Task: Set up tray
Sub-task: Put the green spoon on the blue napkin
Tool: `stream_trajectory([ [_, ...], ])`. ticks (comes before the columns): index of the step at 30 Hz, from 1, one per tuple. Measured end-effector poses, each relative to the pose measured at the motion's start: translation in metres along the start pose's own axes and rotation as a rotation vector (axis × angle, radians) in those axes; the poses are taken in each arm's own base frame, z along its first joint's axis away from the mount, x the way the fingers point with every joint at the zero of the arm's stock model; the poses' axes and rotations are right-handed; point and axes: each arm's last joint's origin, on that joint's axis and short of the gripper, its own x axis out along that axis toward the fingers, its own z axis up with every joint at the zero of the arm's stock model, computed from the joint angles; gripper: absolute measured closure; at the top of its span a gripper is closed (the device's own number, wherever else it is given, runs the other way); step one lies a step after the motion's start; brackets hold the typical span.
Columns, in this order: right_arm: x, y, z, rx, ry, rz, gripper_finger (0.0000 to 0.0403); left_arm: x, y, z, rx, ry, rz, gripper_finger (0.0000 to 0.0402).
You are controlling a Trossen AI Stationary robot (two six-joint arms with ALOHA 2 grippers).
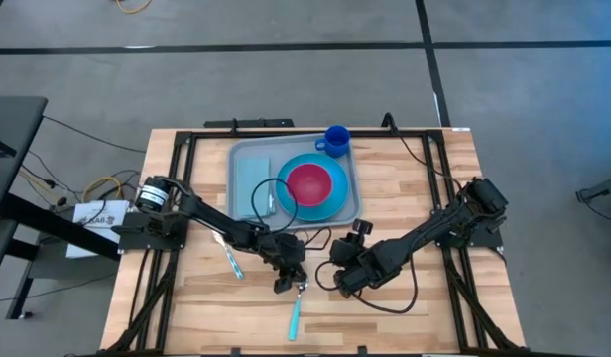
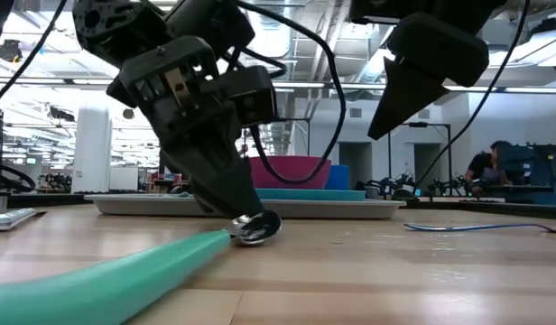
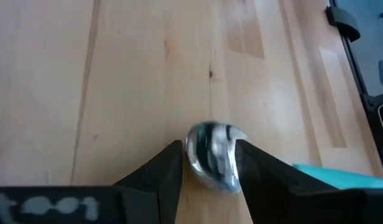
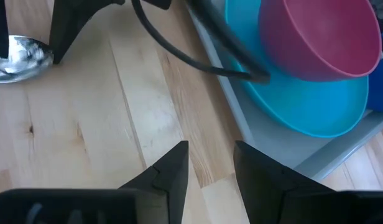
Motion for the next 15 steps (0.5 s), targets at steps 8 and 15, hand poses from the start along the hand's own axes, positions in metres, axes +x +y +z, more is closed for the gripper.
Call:
stream_trajectory([
  [8,0.0000,0.0000,0.0000,-0.001,0.000,0.000,0.0282,0.0022,0.0003,-0.0008,-0.004,0.006,-0.026,0.0267],
  [15,0.0000,0.0000,-0.0001,-0.002,0.000,0.000,0.0282,0.0021,0.0000,-0.0030,-0.008,0.038,-0.048,0.0312],
])
